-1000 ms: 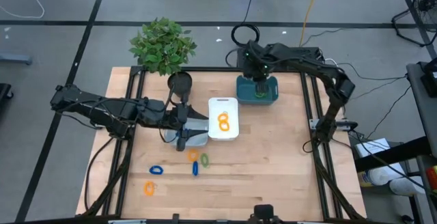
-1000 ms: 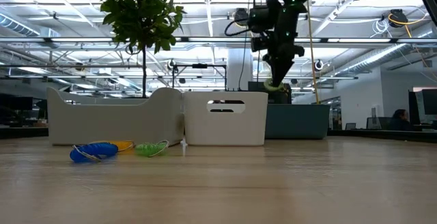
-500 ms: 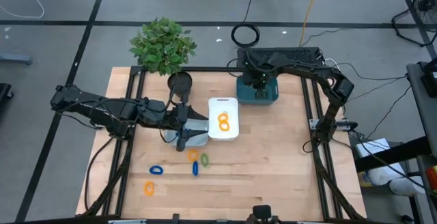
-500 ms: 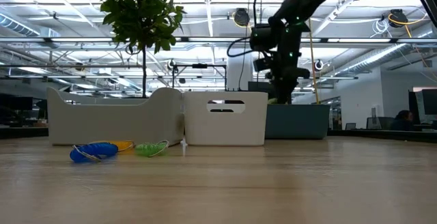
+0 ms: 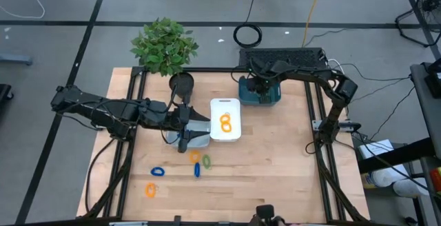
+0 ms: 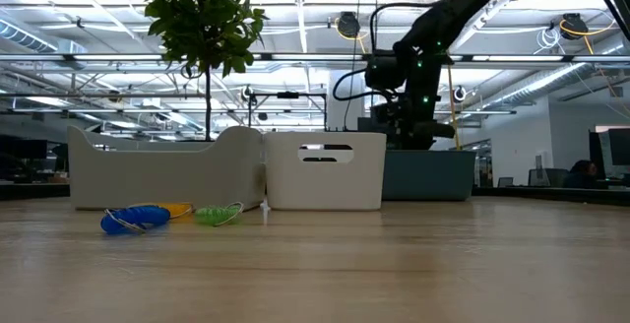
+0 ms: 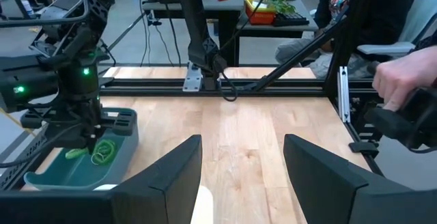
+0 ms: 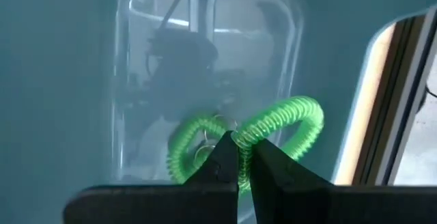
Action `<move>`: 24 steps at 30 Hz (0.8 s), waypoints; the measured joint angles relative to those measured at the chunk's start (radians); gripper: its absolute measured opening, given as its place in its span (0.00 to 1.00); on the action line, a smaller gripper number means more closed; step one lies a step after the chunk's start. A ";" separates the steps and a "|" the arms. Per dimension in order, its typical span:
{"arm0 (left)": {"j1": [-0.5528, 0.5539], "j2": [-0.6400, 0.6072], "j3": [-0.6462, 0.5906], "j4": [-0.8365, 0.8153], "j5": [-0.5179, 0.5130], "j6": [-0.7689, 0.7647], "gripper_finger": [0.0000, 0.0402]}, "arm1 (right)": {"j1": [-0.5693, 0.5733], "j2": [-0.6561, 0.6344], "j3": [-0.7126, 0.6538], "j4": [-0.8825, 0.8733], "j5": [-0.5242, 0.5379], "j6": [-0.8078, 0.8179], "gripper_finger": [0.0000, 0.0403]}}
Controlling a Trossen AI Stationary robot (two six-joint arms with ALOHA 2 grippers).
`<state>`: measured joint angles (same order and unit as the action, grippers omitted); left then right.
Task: Sort spring keychains
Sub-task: Put the green spring keychain into the blue bin
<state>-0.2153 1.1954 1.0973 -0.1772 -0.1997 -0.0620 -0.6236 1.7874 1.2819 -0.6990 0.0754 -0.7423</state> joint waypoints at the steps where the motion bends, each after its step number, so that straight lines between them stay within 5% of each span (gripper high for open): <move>1: 0.000 0.000 0.000 0.000 0.000 -0.001 0.54 | -0.004 0.000 0.000 -0.001 -0.002 -0.001 0.00; 24: 0.000 0.000 0.000 -0.009 0.000 -0.021 0.54 | -0.003 0.000 0.016 -0.029 -0.072 0.075 0.47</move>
<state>-0.2153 1.1954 1.0973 -0.1866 -0.1993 -0.0832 -0.6270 1.7874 1.2981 -0.7284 0.0033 -0.6670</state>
